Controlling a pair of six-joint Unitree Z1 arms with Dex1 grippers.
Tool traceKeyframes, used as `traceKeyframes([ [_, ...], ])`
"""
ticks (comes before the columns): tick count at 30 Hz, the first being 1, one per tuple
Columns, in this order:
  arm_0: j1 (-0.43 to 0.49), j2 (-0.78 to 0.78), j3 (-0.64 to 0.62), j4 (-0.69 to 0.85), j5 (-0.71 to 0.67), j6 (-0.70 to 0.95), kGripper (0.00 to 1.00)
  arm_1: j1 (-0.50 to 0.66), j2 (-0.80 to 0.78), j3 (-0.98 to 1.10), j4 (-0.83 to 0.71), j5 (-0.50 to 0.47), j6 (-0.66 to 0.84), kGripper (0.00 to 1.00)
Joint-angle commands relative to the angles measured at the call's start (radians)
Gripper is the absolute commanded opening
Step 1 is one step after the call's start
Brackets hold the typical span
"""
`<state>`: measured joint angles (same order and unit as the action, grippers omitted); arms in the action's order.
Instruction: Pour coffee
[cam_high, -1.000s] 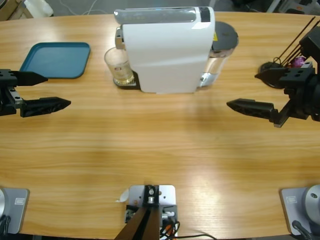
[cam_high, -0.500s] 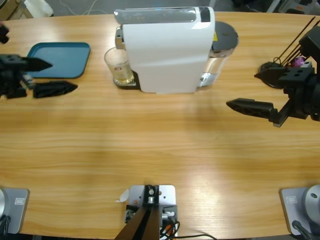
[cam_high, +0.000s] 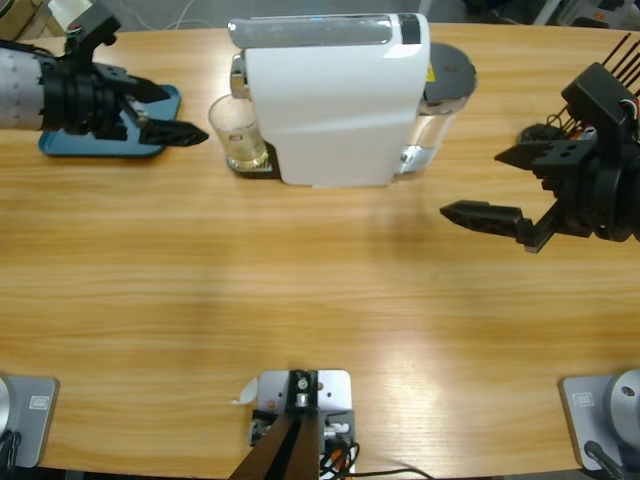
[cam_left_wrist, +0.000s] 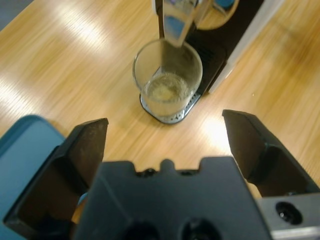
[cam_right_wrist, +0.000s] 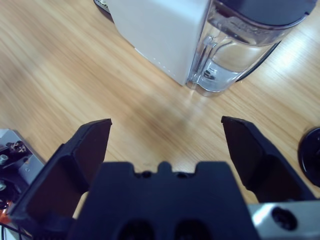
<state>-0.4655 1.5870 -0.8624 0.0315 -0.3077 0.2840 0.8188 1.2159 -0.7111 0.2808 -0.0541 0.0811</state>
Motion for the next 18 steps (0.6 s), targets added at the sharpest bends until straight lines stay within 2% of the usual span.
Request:
traceKeyframes([
  [1,0.014,0.160,-0.071,-0.012,-0.044,0.038,1.000,-0.009,0.059,0.027,-0.017,0.019,-0.005,0.991],
  [18,0.014,0.240,-0.112,-0.010,-0.093,0.139,0.989,-0.012,0.102,0.027,-0.033,0.037,-0.004,0.991],
])
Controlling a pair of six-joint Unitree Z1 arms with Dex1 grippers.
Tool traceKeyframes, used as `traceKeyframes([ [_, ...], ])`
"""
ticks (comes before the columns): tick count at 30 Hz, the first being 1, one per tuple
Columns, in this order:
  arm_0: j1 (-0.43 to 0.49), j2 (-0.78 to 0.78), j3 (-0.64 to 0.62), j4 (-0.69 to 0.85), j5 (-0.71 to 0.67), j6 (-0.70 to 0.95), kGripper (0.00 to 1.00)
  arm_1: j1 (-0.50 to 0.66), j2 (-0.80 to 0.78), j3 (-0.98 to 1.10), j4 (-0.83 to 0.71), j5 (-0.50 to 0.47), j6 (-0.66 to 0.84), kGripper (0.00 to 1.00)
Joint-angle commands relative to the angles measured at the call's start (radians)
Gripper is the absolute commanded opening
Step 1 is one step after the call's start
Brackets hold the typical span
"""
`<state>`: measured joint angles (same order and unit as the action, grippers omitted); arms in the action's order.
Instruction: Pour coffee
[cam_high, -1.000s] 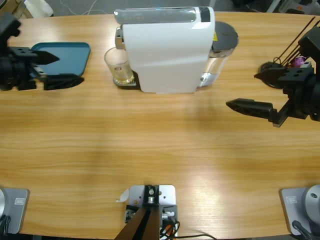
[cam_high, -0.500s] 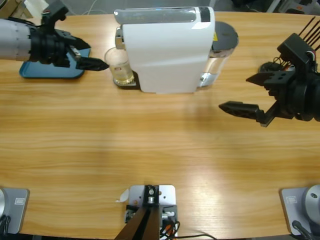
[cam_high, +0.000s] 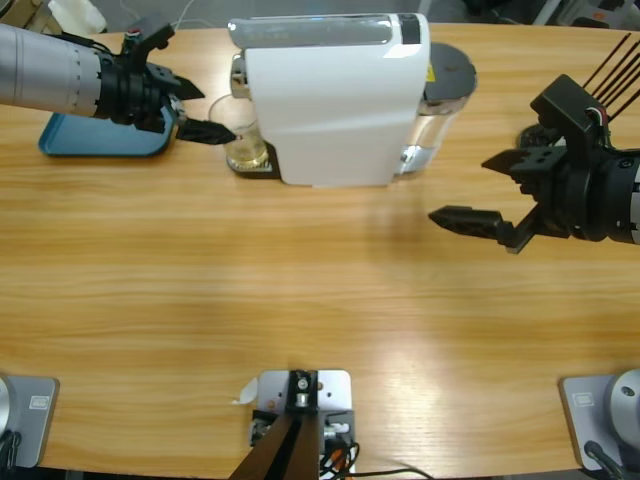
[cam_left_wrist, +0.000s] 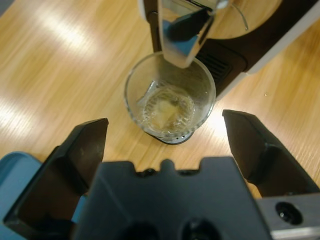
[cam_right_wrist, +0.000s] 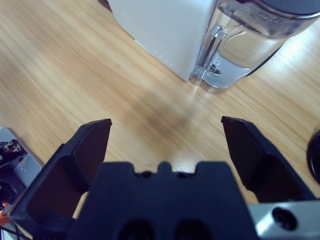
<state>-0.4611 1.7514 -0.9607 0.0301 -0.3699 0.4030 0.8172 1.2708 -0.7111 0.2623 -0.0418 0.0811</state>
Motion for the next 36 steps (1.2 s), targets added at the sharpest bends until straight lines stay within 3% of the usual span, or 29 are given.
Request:
traceKeyframes([
  [1,0.009,0.080,-0.018,-0.009,-0.033,0.020,0.987,-0.010,0.050,0.027,-0.015,0.025,-0.004,0.991],
  [12,0.009,0.144,-0.076,-0.010,-0.049,0.025,0.981,-0.010,0.073,0.027,-0.022,0.030,-0.004,0.991],
  [16,0.009,0.162,-0.074,-0.009,-0.057,0.029,0.819,-0.010,0.077,0.027,-0.023,0.031,-0.004,0.991],
  [25,0.007,0.173,-0.072,-0.009,-0.071,0.031,0.778,-0.010,0.083,0.027,-0.026,0.033,-0.004,0.991],
  [28,0.007,0.178,-0.070,-0.010,-0.124,0.031,0.434,-0.010,0.086,0.027,-0.028,0.034,-0.004,0.991],
  [30,0.006,0.178,-0.071,-0.009,-0.136,0.030,0.344,-0.010,0.087,0.027,-0.028,0.034,-0.004,0.991],
  [32,0.006,0.180,-0.072,-0.010,-0.137,0.030,0.136,-0.010,0.087,0.027,-0.028,0.034,-0.004,0.991],
  [36,0.007,0.188,-0.072,-0.009,-0.129,0.030,0.108,-0.010,0.085,0.028,-0.029,0.034,-0.004,0.991],
])
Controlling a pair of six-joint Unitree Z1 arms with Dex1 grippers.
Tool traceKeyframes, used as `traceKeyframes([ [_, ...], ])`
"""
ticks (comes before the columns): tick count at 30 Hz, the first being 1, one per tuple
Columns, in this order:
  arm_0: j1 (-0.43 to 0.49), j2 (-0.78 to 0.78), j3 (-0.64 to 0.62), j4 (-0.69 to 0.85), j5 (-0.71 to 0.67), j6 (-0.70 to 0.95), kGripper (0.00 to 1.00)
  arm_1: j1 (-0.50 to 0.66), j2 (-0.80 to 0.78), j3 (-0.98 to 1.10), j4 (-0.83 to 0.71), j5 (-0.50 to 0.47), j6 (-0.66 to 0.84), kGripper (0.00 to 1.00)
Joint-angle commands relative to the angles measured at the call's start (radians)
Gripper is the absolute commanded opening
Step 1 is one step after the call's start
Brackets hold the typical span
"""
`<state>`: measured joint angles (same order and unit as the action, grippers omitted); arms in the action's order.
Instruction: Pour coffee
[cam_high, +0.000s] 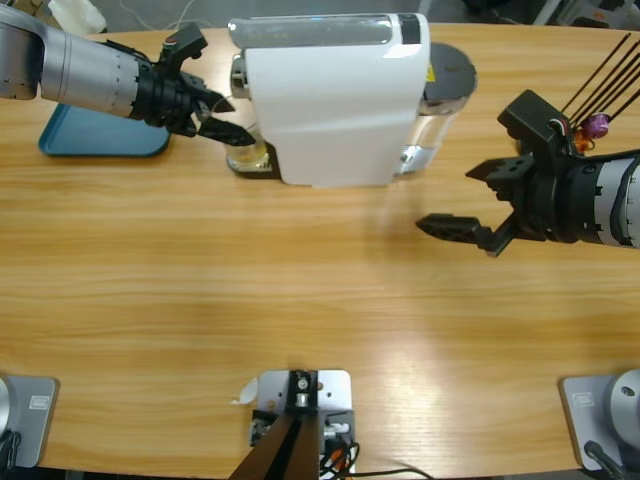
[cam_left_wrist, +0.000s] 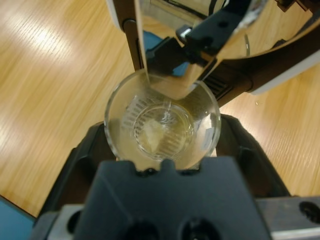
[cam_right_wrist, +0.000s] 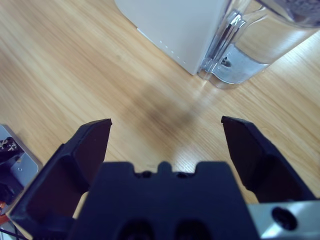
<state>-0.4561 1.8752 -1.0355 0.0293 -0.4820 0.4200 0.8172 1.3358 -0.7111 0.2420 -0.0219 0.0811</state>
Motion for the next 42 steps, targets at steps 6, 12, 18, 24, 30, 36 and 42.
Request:
traceKeyframes([
  [6,0.010,0.052,0.011,-0.014,-0.038,0.053,0.000,-0.010,0.020,0.028,-0.009,0.014,-0.004,0.991],
  [12,0.031,0.034,0.029,-0.017,-0.016,0.063,0.000,-0.010,0.019,0.028,-0.009,0.017,-0.004,0.991],
  [18,0.082,-0.053,0.080,-0.018,0.003,0.039,0.000,-0.010,0.019,0.027,-0.012,0.022,-0.004,0.991],
  [24,0.160,-0.180,0.112,-0.019,0.052,-0.087,0.000,-0.010,0.011,0.030,-0.012,0.022,-0.004,0.991],
  [30,0.294,-0.192,0.135,-0.020,0.148,-0.332,0.000,-0.010,0.015,0.032,-0.010,0.022,-0.004,0.991],
  [36,0.375,-0.184,0.146,-0.024,0.346,-0.406,0.000,-0.010,0.030,0.030,-0.011,0.028,-0.004,0.991],
  [42,0.372,-0.092,0.159,-0.104,0.432,-0.400,0.000,-0.010,0.047,0.028,-0.012,0.033,-0.004,0.991],
])
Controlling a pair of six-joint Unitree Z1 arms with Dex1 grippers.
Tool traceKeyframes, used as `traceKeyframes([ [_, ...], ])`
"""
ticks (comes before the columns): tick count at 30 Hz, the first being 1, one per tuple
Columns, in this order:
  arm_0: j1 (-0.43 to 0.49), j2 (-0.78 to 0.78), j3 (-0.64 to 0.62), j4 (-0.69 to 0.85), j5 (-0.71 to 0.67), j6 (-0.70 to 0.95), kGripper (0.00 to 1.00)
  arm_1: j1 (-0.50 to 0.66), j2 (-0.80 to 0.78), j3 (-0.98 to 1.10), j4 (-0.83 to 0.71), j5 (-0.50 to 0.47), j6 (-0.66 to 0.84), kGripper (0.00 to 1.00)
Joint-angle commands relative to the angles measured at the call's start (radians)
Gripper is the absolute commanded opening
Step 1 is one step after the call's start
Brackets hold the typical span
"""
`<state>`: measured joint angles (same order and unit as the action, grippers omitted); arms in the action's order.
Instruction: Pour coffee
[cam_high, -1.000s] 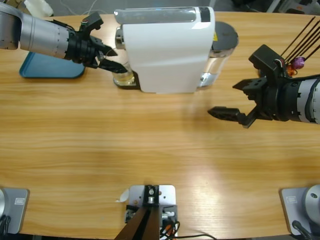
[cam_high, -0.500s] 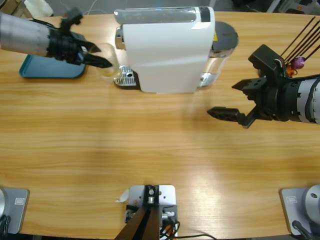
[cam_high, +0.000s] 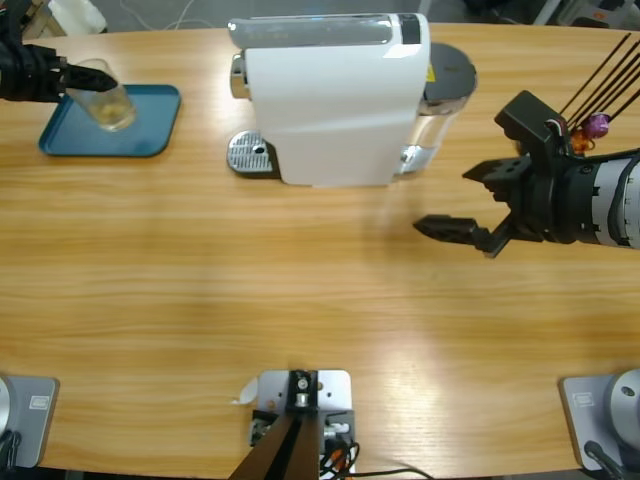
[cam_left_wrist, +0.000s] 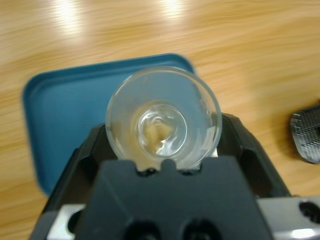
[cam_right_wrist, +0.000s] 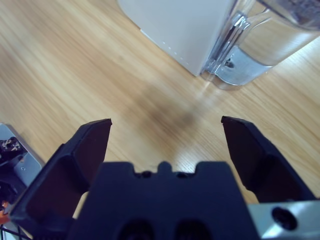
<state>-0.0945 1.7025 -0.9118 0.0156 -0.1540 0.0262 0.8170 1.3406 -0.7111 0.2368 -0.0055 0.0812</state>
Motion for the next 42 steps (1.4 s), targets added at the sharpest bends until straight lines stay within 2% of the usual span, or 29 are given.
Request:
traceKeyframes([
  [1,0.010,0.096,0.036,-0.101,0.107,-0.003,0.000,-0.010,0.044,0.028,-0.007,0.016,-0.004,0.991],
  [7,0.010,0.177,0.036,-0.148,0.109,0.009,0.000,-0.010,0.067,0.024,-0.007,0.016,-0.004,0.991],
  [14,0.009,0.191,0.039,-0.158,0.109,0.015,0.000,-0.012,0.072,0.021,-0.007,0.016,-0.004,0.991],
  [15,0.009,0.195,0.039,-0.158,0.109,0.010,0.054,-0.012,0.072,0.021,-0.007,0.016,-0.004,0.991],
  [16,0.009,0.196,0.040,-0.158,0.109,0.005,0.451,-0.012,0.072,0.021,-0.007,0.016,-0.004,0.991],
  [17,0.009,0.194,0.042,-0.158,0.115,0.004,0.681,-0.012,0.071,0.021,-0.007,0.017,-0.004,0.991],
  [19,0.008,0.178,0.049,-0.158,0.136,-0.011,0.916,-0.012,0.071,0.021,-0.007,0.019,-0.004,0.991],
  [20,0.008,0.166,0.053,-0.158,0.145,-0.013,0.982,-0.012,0.071,0.021,-0.007,0.021,-0.004,0.991],
  [27,-0.002,0.054,0.062,-0.196,0.182,-0.039,0.996,-0.012,0.069,0.019,-0.007,0.033,-0.004,0.987],
  [30,-0.053,-0.029,0.089,-0.198,0.182,-0.046,0.996,-0.012,0.058,0.019,-0.007,0.032,-0.004,0.987],
  [35,-0.228,-0.178,0.209,-0.194,0.210,-0.104,0.989,-0.012,0.027,0.019,-0.005,0.027,-0.004,0.987],
  [42,-0.556,-0.229,0.244,-0.151,0.204,-0.127,0.987,-0.012,-0.002,0.024,-0.005,0.024,-0.004,0.987],
])
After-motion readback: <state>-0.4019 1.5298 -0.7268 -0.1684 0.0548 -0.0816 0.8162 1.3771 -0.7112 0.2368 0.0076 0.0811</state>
